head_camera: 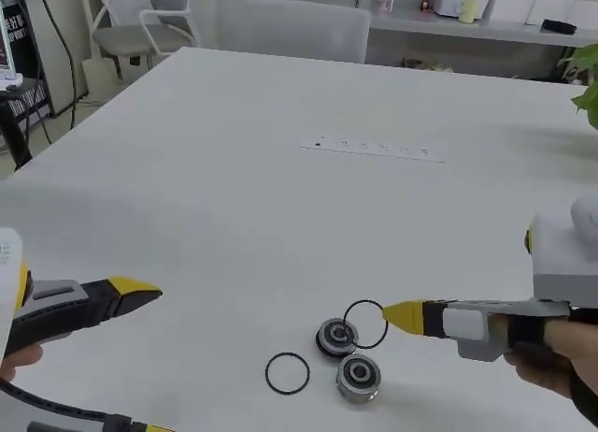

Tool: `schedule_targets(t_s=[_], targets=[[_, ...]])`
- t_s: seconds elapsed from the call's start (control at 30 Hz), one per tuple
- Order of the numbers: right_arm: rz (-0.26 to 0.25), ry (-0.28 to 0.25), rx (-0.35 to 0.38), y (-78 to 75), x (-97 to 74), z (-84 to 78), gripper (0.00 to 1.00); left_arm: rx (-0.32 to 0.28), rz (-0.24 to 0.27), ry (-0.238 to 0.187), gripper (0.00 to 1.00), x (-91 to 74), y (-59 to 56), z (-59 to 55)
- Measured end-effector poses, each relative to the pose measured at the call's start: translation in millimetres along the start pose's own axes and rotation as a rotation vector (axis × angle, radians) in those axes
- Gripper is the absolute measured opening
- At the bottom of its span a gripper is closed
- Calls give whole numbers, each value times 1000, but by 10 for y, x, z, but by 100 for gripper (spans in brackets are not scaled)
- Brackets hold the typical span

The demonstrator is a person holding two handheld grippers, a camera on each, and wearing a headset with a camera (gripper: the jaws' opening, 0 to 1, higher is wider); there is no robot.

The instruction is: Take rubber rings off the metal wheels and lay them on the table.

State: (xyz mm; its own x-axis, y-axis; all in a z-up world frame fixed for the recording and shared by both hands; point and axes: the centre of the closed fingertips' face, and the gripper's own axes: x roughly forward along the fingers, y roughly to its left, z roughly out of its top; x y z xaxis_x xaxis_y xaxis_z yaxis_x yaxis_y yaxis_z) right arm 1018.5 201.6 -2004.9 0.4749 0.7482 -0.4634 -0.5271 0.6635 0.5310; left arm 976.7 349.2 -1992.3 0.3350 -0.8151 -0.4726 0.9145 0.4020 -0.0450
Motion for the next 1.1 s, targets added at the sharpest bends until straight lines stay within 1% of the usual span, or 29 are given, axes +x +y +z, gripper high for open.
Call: schedule_targets(t_s=[0.23, 0.37, 0.43, 0.53, 0.63, 0.83, 0.93, 1.03, 1.1], targets=[[31, 21, -64, 143, 93, -25, 0, 6, 0, 16, 91, 2, -4, -28], [17, 48, -113, 138, 140, -58, 0, 5, -1, 18, 91, 3, -5, -34], [28, 62, -117, 162, 166, -88, 0, 6, -3, 20, 91, 4, -9, -38], [27, 84, -147, 176, 195, -137, 0, 7, -4, 24, 91, 5, -11, -48], [34, 96, -161, 206, 223, -168, 0, 11, -2, 30, 91, 6, -8, -57], [62, 127, -187, 271, 288, -249, 0, 11, -2, 36, 90, 6, -5, -71], [69, 135, -239, 322, 332, -273, 0, 14, -2, 44, 89, 6, -6, -85], [76, 138, -263, 377, 375, -285, 0, 13, -6, 41, 89, 8, -12, -80], [84, 150, -286, 410, 410, -314, 0, 13, -5, 44, 89, 8, -11, -86]])
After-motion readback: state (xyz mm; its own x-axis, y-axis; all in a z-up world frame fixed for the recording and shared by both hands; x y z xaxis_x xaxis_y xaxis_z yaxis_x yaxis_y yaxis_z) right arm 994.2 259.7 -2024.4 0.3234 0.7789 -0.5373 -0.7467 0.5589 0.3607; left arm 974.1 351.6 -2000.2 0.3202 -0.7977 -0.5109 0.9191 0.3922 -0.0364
